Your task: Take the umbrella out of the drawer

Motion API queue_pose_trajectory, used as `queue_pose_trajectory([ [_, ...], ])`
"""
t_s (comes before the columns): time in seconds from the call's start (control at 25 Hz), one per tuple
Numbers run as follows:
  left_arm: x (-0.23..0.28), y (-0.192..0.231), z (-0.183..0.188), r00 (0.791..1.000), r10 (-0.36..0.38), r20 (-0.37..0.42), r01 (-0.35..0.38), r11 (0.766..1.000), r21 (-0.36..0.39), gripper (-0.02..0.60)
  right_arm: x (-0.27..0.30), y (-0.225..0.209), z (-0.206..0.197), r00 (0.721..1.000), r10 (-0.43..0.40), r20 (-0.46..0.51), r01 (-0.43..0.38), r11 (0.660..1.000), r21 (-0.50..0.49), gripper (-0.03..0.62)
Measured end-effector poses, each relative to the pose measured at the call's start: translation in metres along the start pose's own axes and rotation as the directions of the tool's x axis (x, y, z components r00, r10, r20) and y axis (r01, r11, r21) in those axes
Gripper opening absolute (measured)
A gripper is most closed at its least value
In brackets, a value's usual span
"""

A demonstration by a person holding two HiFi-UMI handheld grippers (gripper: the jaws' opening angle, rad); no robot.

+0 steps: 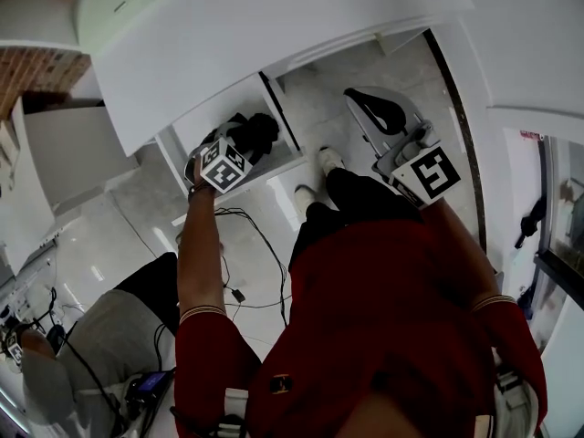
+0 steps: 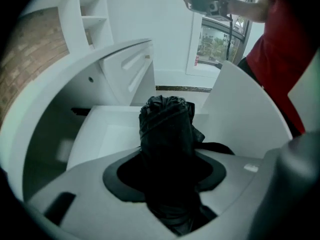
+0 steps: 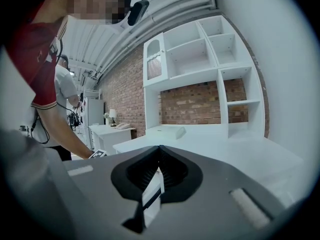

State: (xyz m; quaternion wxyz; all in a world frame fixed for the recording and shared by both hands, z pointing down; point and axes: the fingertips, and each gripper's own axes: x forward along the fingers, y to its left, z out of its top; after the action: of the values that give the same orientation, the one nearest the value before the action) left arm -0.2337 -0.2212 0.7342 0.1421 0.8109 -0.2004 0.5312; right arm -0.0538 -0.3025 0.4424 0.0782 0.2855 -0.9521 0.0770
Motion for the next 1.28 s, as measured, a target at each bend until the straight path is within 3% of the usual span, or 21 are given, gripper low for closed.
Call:
queue_pose_trajectory([
  [0.32, -0.072, 0.008, 0.052, 0.983, 0.139, 0.12, -0.144, 0.989, 0.036, 0.224, -0.012, 0.01, 0.021, 0.997, 0.031, 0.066, -0.03, 0.999, -0.014, 0.011],
  [0.44, -0.109, 0.011, 0.076, 0.956, 0.201, 0.215, -0.202, 0.979, -0.02, 0.224, -0.013, 0.015, 0.031, 0.995, 0.047, 0.091, -0.045, 0.999, -0.019, 0.011],
  [0.56, -0.148, 0.012, 0.101, 0.907, 0.268, 0.323, -0.248, 0.963, -0.104, 0.224, -0.015, 0.022, 0.039, 0.992, 0.065, 0.107, -0.063, 0.998, -0.024, 0.011],
  [0.68, -0.191, 0.011, 0.126, 0.842, 0.337, 0.422, -0.285, 0.941, -0.182, 0.224, -0.015, 0.028, 0.049, 0.988, 0.08, 0.13, -0.077, 0.997, -0.031, 0.012],
  [0.76, -0.217, 0.008, 0.14, 0.787, 0.38, 0.486, -0.297, 0.924, -0.241, 0.224, -0.014, 0.033, 0.055, 0.986, 0.089, 0.142, -0.085, 0.996, -0.034, 0.012],
  [1.12, -0.313, -0.019, 0.18, 0.498, 0.541, 0.677, -0.287, 0.84, -0.46, 0.224, -0.018, 0.073, 0.076, 0.97, 0.151, 0.191, -0.144, 0.988, -0.049, 0.012],
  [1.28, -0.344, -0.031, 0.184, 0.41, 0.587, 0.698, -0.316, 0.809, -0.495, 0.225, -0.022, 0.093, 0.087, 0.96, 0.182, 0.214, -0.172, 0.983, -0.061, 0.012],
])
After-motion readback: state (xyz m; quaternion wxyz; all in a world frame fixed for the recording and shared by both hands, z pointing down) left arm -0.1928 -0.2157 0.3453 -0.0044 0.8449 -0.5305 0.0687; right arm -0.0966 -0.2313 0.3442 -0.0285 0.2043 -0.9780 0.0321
